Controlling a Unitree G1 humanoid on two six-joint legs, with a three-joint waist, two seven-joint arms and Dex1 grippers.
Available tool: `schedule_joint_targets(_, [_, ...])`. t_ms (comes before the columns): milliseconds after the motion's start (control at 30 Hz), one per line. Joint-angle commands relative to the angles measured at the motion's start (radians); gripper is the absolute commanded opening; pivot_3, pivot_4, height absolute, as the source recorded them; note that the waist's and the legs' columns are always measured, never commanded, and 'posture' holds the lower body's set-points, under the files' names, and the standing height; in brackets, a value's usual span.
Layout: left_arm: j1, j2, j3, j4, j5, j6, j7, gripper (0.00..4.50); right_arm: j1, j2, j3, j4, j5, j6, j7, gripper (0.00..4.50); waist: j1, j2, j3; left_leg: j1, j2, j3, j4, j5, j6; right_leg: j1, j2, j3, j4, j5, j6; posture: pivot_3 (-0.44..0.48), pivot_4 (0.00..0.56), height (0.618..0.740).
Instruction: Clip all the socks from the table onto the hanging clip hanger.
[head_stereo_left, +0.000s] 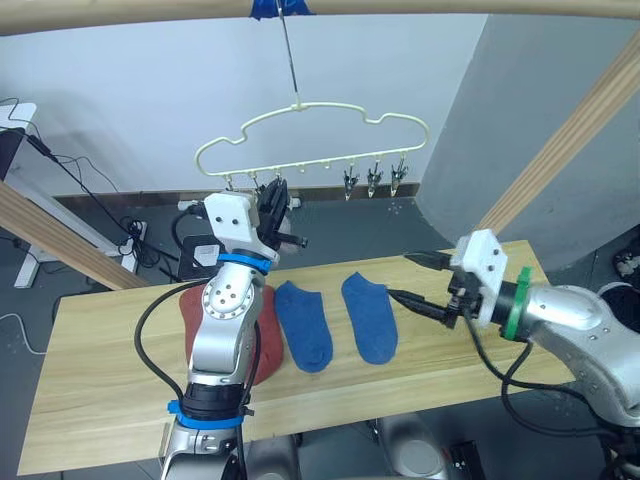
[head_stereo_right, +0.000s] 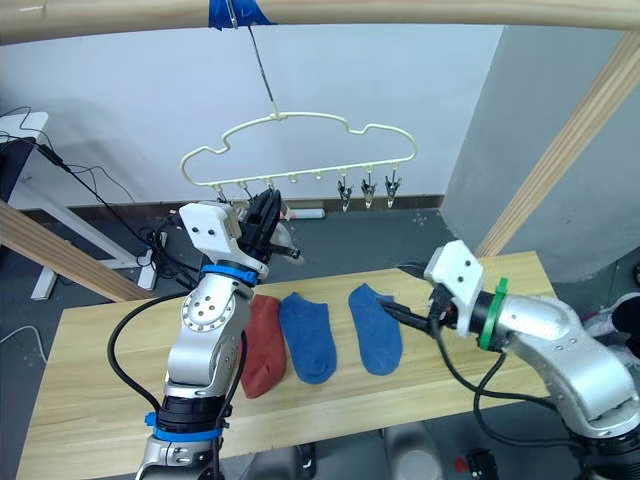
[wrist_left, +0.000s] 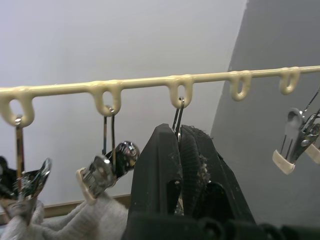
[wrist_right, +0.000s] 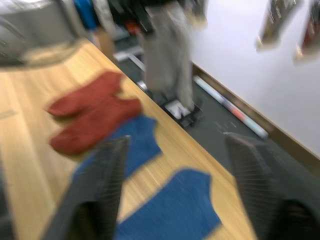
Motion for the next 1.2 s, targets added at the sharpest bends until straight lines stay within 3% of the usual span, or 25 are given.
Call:
schedule_joint_targets(33, [-0.013,0.005,0.002,-0.039,-0.015,-0.01,-0.019,0.0,0.012,0.085,0.132,0.063,-0.169,-0.027,-0.141,4.48,-0.001,0.001,0.001,0.0,0.0,0.001,0.0,0.0,0.0,-0.001,0.0,0.001,0.0,0.0,0.0,-0.308,0.281,0.74])
schedule_joint_targets(133, [-0.015,0.011,0.0,-0.04,-0.019,-0.007,-0.031,0.0,0.008,0.142,0.195,0.14,-0.249,-0.049,-0.178,4.48,0.0,0.001,0.001,0.0,-0.001,0.002,0.001,0.0,0.0,0.0,-0.002,0.002,0.0,0.001,0.001,-0.302,0.279,0.74])
schedule_joint_targets(267, [-0.014,0.019,-0.001,-0.052,-0.033,0.005,-0.054,0.0,-0.017,0.292,0.258,0.398,-0.371,-0.157,-0.301,4.48,-0.002,-0.001,0.0,0.0,0.0,0.001,0.001,0.0,0.0,0.0,-0.001,0.001,-0.001,0.001,0.001,-0.279,0.274,0.74])
schedule_joint_targets(400, [-0.005,0.028,0.002,-0.068,-0.04,0.024,-0.071,0.0,-0.064,0.42,0.225,0.6,-0.395,-0.223,-0.346,4.48,0.0,0.0,0.0,0.0,0.0,0.001,0.0,0.0,0.0,0.0,-0.001,0.001,0.0,0.001,0.0,-0.261,0.272,0.74])
schedule_joint_targets(667, [-0.002,0.041,0.006,-0.084,-0.055,0.046,-0.095,0.0,-0.089,0.512,0.186,0.82,-0.428,-0.282,-0.368,4.48,0.005,0.0,0.0,0.0,-0.001,0.0,0.0,0.0,0.0,0.0,-0.002,0.0,0.0,0.002,0.0,-0.236,0.266,0.74])
schedule_joint_targets(800, [0.002,0.051,0.011,-0.094,-0.076,0.062,-0.112,0.0,-0.074,0.517,0.172,0.831,-0.439,-0.28,-0.355,3.66,0.006,0.0,-0.001,0.001,-0.001,0.0,0.001,0.0,0.0,0.001,-0.002,0.0,0.001,0.002,0.0,-0.236,0.266,0.74])
schedule_joint_targets(1133, [-0.01,0.093,0.036,-0.115,-0.166,0.123,-0.18,0.0,-0.063,0.515,0.151,0.806,-0.466,-0.309,-0.333,0.15,0.006,0.0,-0.001,0.001,-0.001,0.0,0.001,0.0,0.0,0.001,-0.002,0.0,0.001,0.002,0.0,-0.236,0.264,0.74])
schedule_joint_targets(1200, [-0.014,0.098,0.047,-0.124,-0.201,0.149,-0.196,0.0,-0.066,0.503,0.151,0.761,-0.465,-0.316,-0.313,0.07,0.005,0.0,-0.001,0.001,-0.001,0.0,0.001,0.0,0.0,0.001,-0.002,0.0,0.001,0.002,0.0,-0.239,0.256,0.74])
